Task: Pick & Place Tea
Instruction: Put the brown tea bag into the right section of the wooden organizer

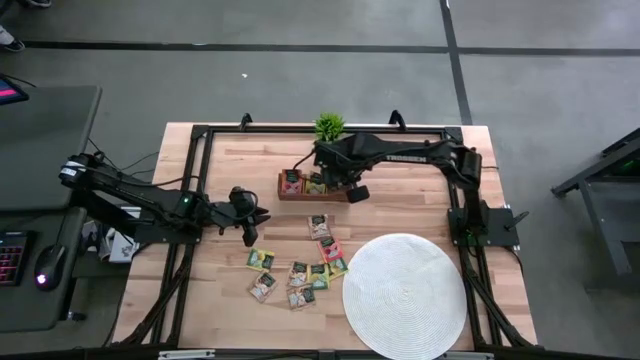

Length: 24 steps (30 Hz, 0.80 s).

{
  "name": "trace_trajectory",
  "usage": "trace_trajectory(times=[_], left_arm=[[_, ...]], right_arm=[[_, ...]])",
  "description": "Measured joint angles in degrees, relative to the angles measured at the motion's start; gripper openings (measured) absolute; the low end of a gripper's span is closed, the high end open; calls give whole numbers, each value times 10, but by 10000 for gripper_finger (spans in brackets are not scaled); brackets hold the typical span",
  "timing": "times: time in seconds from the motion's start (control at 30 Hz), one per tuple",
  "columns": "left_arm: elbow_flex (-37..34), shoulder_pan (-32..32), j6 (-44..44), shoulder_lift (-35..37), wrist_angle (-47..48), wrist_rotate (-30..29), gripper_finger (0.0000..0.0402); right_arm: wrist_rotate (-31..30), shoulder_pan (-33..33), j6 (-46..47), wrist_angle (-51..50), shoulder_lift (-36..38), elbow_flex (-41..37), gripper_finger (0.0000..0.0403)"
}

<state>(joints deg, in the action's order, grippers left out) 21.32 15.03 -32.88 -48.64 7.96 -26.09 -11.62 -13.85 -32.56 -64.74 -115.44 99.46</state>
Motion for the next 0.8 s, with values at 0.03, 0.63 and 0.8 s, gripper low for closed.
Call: trace_trajectory(times=[0.03,0.63,0.8], left_arm=[[0,0,0,0,0,0,85],[0,0,0,0,18,14,85],[0,0,0,0,36,44,85]], right_arm=[[0,0,0,0,-2,0,0],[4,0,21,10,-4,0,49],[4,0,47,10,-4,0,92]])
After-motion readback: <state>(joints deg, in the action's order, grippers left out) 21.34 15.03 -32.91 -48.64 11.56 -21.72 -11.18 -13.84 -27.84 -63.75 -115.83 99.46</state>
